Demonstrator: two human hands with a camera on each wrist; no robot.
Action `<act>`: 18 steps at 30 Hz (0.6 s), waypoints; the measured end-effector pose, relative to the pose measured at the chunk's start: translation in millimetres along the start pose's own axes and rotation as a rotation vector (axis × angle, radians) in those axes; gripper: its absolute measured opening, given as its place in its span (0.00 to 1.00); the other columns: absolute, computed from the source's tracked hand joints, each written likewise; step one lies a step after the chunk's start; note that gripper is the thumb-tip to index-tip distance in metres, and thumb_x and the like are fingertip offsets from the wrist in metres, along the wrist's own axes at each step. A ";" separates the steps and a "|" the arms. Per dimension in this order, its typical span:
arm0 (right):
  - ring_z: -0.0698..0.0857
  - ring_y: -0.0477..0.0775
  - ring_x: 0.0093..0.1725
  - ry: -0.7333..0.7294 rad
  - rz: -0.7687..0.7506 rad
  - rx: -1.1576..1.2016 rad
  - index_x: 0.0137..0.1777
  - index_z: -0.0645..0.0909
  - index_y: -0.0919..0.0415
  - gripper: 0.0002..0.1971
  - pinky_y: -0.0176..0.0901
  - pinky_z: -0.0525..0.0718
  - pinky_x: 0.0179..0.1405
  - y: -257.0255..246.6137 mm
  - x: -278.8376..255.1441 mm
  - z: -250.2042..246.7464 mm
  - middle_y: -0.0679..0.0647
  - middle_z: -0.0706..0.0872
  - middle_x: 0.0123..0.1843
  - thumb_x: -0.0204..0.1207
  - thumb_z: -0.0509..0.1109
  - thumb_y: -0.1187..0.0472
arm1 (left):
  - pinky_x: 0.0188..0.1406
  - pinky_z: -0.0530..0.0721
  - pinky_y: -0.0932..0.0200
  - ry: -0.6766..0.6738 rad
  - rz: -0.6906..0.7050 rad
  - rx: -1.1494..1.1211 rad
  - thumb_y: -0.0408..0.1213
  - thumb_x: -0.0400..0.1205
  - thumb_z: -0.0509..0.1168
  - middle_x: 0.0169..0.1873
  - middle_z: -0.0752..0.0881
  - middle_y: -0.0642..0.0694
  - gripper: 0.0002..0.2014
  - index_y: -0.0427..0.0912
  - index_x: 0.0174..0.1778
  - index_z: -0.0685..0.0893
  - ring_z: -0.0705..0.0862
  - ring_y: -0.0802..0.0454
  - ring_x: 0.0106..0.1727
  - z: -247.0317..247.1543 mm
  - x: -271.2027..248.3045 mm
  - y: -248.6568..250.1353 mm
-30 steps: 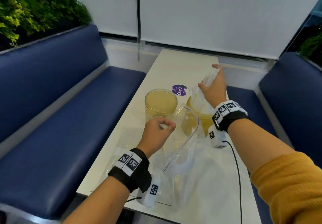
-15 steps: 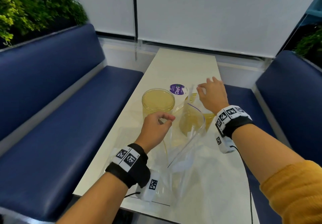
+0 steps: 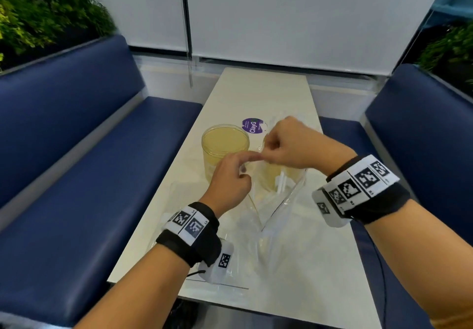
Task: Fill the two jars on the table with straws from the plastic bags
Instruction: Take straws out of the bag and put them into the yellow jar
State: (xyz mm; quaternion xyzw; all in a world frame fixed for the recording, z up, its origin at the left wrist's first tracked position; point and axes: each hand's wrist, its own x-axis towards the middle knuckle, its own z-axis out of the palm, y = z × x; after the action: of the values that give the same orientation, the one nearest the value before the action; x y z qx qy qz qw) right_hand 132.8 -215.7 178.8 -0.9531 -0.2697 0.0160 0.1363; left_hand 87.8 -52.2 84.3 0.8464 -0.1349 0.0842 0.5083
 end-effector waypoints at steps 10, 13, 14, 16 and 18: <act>0.82 0.63 0.64 -0.541 0.029 -0.292 0.78 0.72 0.59 0.27 0.49 0.80 0.58 -26.1 -28.0 92.5 0.62 0.77 0.72 0.79 0.73 0.64 | 0.37 0.76 0.70 -0.099 0.081 -0.109 0.10 0.72 0.56 0.65 0.86 0.55 0.38 0.49 0.69 0.88 0.77 0.54 0.47 6.2 -10.9 0.2; 0.78 0.63 0.68 -0.578 -0.003 -0.429 0.75 0.74 0.63 0.23 0.48 0.76 0.57 -31.6 -28.5 106.9 0.62 0.74 0.74 0.80 0.69 0.65 | 0.36 0.75 0.70 -0.113 0.092 -0.136 0.10 0.72 0.55 0.67 0.86 0.55 0.38 0.50 0.69 0.88 0.76 0.59 0.44 7.6 -14.3 0.9; 0.79 0.64 0.68 -0.587 -0.009 -0.442 0.73 0.76 0.65 0.20 0.47 0.76 0.57 -33.3 -28.4 112.7 0.63 0.75 0.74 0.82 0.67 0.65 | 0.35 0.74 0.69 -0.110 0.102 -0.140 0.10 0.72 0.56 0.67 0.86 0.55 0.38 0.50 0.69 0.89 0.76 0.59 0.44 8.5 -14.8 1.2; 0.80 0.64 0.69 -0.610 0.008 -0.424 0.73 0.77 0.66 0.17 0.48 0.80 0.59 -35.6 -28.1 122.6 0.63 0.78 0.73 0.85 0.63 0.64 | 0.34 0.74 0.68 -0.099 0.111 -0.129 0.10 0.72 0.56 0.66 0.87 0.54 0.37 0.49 0.68 0.89 0.75 0.59 0.43 10.2 -15.1 0.8; 0.81 0.64 0.69 -0.593 0.007 -0.400 0.73 0.77 0.65 0.17 0.52 0.82 0.62 -35.7 -28.6 125.5 0.62 0.80 0.72 0.88 0.59 0.60 | 0.35 0.73 0.71 -0.089 0.104 -0.089 0.11 0.73 0.56 0.65 0.87 0.53 0.36 0.48 0.69 0.89 0.76 0.59 0.43 8.7 -15.0 -0.6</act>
State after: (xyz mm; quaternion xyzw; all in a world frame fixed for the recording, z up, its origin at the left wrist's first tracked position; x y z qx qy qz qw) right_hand 77.1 -169.7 66.4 -0.9158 -0.2921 0.2391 -0.1374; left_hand 73.8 -57.5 75.5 0.8177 -0.2047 0.0669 0.5338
